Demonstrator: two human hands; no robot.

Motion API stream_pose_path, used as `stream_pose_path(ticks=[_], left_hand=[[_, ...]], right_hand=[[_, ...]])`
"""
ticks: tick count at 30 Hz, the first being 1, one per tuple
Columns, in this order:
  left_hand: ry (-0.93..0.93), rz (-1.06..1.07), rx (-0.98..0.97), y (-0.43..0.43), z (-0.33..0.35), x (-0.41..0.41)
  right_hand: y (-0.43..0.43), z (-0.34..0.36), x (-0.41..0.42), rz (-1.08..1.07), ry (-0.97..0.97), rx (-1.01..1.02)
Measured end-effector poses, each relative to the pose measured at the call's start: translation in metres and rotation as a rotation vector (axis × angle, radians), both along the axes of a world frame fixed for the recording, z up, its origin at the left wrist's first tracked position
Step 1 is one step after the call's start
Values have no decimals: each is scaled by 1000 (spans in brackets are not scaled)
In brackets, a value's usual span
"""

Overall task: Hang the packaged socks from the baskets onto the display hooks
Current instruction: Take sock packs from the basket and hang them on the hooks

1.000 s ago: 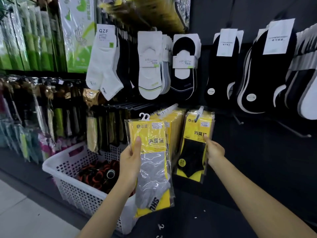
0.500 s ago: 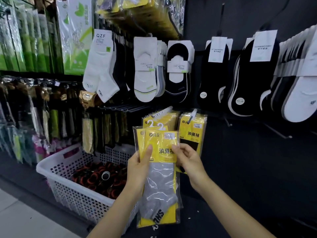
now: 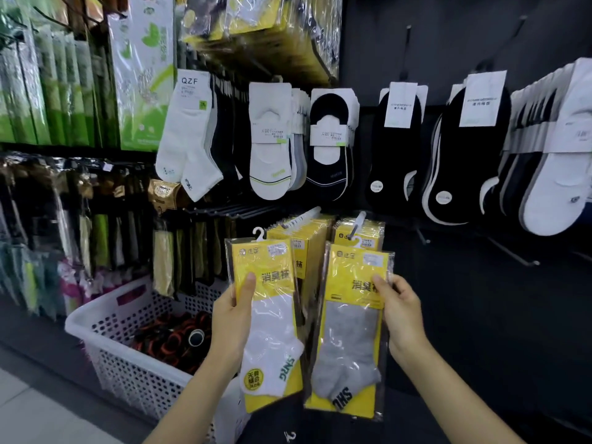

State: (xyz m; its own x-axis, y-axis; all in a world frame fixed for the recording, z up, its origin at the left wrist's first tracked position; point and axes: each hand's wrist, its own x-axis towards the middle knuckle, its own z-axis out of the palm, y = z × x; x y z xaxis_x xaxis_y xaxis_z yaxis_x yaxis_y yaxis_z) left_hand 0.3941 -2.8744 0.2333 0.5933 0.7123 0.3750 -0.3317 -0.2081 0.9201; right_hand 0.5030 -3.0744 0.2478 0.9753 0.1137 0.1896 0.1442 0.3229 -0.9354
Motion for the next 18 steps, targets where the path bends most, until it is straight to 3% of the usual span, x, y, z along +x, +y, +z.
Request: stream_pose_path(ticks=[9,18], left_hand=[[24,19,-10,9,3,2],[20,13,-9,14,-5,8]], right_hand=[[17,4,35,-96,-34,-160],[36,-6,80,-212,67,-188]])
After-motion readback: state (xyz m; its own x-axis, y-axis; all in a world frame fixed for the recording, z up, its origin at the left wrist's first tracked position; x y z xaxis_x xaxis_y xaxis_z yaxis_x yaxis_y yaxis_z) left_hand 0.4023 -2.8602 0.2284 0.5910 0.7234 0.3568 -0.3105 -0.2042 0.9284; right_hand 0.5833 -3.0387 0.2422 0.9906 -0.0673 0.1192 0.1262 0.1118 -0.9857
